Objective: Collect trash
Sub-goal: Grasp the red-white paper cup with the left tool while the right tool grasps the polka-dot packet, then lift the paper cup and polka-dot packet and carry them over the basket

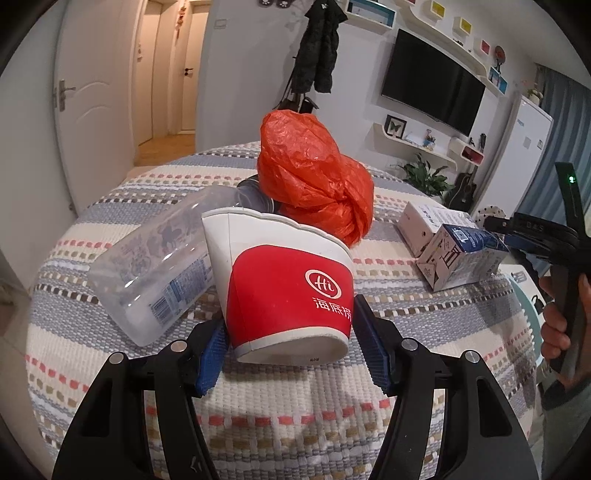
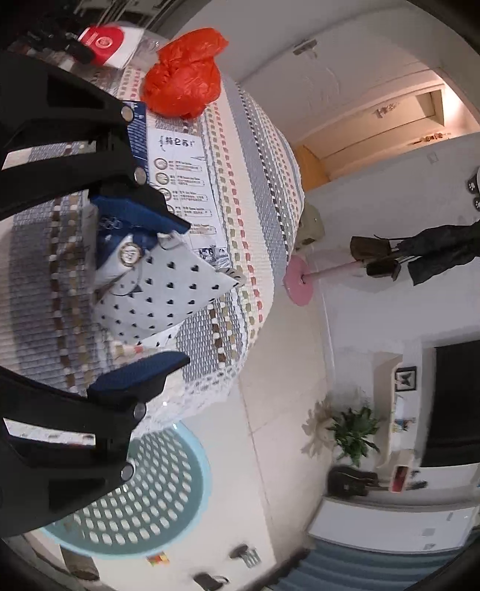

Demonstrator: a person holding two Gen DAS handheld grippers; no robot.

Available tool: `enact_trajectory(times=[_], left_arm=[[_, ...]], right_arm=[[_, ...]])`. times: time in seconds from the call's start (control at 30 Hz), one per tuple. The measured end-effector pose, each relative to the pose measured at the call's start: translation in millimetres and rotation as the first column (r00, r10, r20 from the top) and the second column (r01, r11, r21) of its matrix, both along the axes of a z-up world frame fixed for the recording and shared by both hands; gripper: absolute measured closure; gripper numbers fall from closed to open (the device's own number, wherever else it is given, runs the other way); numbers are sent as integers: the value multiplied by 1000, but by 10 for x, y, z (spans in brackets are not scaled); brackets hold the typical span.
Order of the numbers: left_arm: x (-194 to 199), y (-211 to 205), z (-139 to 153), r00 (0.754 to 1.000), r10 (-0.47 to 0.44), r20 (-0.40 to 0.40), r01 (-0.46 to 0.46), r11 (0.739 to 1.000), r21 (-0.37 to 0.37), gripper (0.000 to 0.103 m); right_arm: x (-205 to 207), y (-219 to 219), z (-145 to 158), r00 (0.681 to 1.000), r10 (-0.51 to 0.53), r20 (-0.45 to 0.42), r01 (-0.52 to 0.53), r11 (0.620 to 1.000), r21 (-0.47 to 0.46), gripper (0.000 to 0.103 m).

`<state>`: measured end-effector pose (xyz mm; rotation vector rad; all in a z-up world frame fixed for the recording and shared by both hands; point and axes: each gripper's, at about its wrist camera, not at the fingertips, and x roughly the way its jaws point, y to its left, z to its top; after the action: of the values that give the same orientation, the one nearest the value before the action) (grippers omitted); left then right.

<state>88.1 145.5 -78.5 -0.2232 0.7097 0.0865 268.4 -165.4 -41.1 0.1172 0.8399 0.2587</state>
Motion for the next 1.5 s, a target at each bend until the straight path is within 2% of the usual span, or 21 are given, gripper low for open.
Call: enact_trajectory(times=[0.13, 0.2, 0.23, 0.43, 0.73, 1.0, 1.1, 1.27, 1.5], left_arm=[[46, -58, -7, 1000, -4, -12, 4, 1000, 5, 42], [63, -84, -11, 1000, -4, -16, 4, 1000, 16, 42], [67, -99, -11, 1000, -2, -16, 2, 1000, 21, 42], [86, -230, 63, 1000, -7, 4, 7, 999, 42, 42], [201, -712, 650, 984, -118, 133, 107, 991, 84, 42], [544, -1413, 973, 945, -266, 188, 255, 963, 82, 42], [718, -1743, 996, 928, -323, 187, 314, 946, 77, 42], [940, -2235, 903, 903, -397, 161, 388, 918, 87, 42], [1318, -2888, 495, 869, -491, 66, 490, 871, 34, 42]], right_arm=[[111, -50, -41, 1000, 12, -26, -11, 1000, 24, 70], [151, -108, -68, 999, 15, -36, -13, 999, 44, 73], [150, -127, -69, 999, 14, -36, -12, 999, 45, 81], [92, -274, -47, 1000, 9, -5, -9, 999, 43, 95], [-155, -705, 328, 983, -65, 169, 55, 996, 64, 95], [-293, -1327, 461, 963, -174, 208, 155, 983, 104, 95], [-319, -1614, 396, 956, -221, 195, 202, 973, 111, 95], [-301, -2086, 113, 948, -297, 117, 280, 949, 144, 95], [-321, -2614, -322, 912, -409, -3, 404, 898, 177, 95]])
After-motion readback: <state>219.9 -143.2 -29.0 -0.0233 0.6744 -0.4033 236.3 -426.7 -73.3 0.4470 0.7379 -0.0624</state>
